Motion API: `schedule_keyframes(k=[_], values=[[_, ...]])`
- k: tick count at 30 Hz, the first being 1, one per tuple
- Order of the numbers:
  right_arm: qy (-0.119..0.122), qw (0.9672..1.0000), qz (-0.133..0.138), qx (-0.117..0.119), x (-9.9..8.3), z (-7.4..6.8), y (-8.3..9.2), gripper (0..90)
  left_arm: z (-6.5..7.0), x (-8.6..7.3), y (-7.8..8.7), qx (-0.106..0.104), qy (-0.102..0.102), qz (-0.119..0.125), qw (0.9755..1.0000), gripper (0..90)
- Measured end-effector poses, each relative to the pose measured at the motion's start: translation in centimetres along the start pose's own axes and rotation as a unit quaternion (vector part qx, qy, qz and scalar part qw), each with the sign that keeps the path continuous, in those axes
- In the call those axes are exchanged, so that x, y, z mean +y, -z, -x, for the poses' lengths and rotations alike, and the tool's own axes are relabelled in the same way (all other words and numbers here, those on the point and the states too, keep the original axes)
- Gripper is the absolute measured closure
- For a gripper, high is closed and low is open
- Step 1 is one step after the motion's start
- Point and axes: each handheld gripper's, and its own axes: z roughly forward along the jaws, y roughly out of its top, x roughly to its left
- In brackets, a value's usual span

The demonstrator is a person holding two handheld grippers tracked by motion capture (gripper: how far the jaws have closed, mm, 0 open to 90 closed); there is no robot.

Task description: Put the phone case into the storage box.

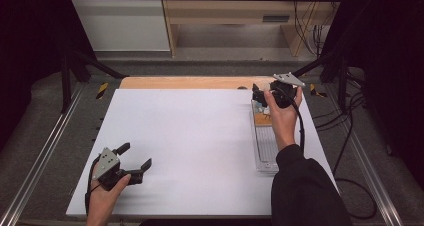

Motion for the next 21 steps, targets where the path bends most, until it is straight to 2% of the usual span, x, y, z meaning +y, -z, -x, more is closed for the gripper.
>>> schedule_keyframes(k=[6, 21], values=[[-0.005, 1.0, 0.004, -0.006, -0.2, 0.3, 0.7, 7.2, 0.0, 0.0, 0.1, 0.002, 0.001, 0.001, 1.0, 3.6], [-0.01, 0.9999, 0.009, 0.006, -0.6, 0.9, 2.3, 6.7, 0.1, 0.0, 0.1, 0.0, -0.002, 0.0, 1.0, 3.6]])
